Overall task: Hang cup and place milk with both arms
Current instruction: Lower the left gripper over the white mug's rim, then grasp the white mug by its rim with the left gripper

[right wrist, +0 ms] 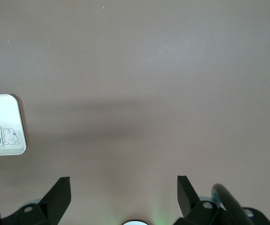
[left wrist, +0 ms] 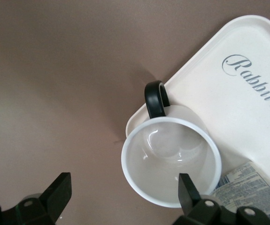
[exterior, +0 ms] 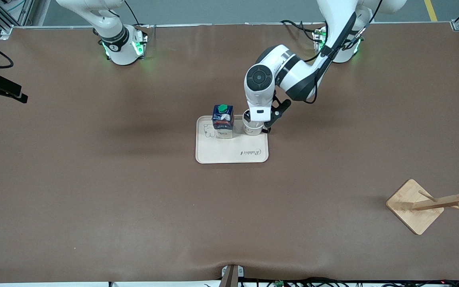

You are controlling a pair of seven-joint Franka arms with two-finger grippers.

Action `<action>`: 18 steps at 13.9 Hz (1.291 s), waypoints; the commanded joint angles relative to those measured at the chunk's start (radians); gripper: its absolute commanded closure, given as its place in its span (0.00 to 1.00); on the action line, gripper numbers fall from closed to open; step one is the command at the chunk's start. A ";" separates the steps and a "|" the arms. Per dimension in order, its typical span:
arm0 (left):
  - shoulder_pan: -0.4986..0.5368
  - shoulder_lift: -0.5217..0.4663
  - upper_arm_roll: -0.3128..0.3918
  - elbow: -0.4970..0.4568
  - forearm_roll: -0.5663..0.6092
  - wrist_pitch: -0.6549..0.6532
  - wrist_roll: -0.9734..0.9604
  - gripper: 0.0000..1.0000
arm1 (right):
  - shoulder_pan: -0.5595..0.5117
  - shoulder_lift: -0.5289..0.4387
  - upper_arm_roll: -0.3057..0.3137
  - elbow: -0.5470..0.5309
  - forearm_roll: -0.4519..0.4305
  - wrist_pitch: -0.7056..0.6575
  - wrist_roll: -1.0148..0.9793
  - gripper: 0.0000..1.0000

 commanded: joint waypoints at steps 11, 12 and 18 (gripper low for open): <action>-0.009 -0.015 0.008 -0.157 -0.004 0.243 -0.027 0.08 | -0.020 0.021 0.017 0.003 0.002 0.001 -0.018 0.00; -0.009 -0.010 0.008 -0.157 -0.004 0.250 -0.030 0.22 | -0.011 0.034 0.017 0.003 0.000 -0.004 -0.019 0.00; -0.012 0.002 0.008 -0.148 -0.004 0.252 -0.031 0.80 | 0.020 0.077 0.022 0.070 -0.009 -0.002 -0.071 0.00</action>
